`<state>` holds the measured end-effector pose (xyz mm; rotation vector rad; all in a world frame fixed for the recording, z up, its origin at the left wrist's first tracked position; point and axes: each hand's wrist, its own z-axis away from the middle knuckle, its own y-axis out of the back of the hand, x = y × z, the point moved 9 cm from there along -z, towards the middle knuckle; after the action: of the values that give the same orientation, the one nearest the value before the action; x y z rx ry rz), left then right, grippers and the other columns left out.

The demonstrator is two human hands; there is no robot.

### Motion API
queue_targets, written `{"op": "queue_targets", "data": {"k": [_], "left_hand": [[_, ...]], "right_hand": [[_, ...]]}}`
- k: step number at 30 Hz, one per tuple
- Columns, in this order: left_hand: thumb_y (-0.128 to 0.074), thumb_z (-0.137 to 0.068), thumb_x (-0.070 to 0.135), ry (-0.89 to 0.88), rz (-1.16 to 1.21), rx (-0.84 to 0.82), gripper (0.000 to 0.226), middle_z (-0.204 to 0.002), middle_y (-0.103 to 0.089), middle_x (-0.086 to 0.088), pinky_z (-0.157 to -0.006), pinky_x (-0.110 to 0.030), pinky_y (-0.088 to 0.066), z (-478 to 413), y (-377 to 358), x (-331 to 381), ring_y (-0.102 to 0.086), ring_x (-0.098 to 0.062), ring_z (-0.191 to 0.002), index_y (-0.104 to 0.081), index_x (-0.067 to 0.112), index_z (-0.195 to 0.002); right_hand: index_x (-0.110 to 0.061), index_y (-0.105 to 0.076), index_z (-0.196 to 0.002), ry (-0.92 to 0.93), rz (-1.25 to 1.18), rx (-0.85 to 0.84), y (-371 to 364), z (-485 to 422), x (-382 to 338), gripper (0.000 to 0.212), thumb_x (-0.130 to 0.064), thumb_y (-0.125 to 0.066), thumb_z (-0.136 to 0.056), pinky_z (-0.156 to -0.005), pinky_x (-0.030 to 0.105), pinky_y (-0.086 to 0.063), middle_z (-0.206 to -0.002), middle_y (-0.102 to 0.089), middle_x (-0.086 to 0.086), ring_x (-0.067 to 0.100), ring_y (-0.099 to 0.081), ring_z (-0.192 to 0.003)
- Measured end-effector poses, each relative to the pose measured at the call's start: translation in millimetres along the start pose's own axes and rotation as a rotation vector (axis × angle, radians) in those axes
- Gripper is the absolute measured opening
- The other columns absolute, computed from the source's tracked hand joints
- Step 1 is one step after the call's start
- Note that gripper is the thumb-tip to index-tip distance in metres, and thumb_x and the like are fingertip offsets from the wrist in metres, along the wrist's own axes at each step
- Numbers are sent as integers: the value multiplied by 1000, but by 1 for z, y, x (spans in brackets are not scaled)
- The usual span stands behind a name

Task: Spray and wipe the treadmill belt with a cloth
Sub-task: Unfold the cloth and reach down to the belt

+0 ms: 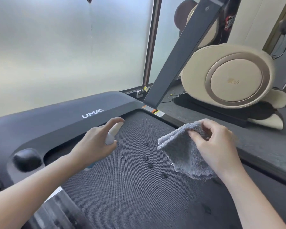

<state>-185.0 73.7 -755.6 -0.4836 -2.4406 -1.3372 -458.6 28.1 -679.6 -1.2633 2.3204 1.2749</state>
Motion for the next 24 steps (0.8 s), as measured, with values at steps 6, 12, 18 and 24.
{"op": "queue_targets", "data": {"k": [6,12,18,24], "left_hand": [[-58,-76,7,92,-80,14,56,-57,-41,15,-56,-27,-34,13,-12,-16,-43,-3,-54,-47,30,-126],[-55,-80,12,104,-144,-36,60,-69,-46,14,-61,-30,-41,-13,-24,-27,-51,-19,-66,-37,34,-133],[-53,-80,8,76,-139,9,60,-76,-53,0,-63,-31,-43,-76,-49,-17,-52,-28,-70,-39,31,-133],[-52,-81,12,160,-214,21,56,-87,-58,-11,-60,-34,-42,-126,-81,-26,-56,-33,-76,-35,27,-133]], "right_hand": [[-8,-62,-74,-6,35,-2,4,7,15,11,-14,-69,-81,-63,18,-37,-70,-62,4,18,-56,-68],[-11,-65,-78,-13,25,-5,8,1,26,5,-12,-69,-81,-65,21,-39,-74,-65,2,18,-58,-72],[-10,-64,-77,-36,33,-1,-2,-9,40,7,-14,-69,-81,-65,15,-38,-73,-65,3,17,-58,-71],[-13,-65,-76,-54,40,3,-6,-22,55,6,-13,-71,-80,-64,11,-37,-71,-65,0,10,-58,-69]]}}
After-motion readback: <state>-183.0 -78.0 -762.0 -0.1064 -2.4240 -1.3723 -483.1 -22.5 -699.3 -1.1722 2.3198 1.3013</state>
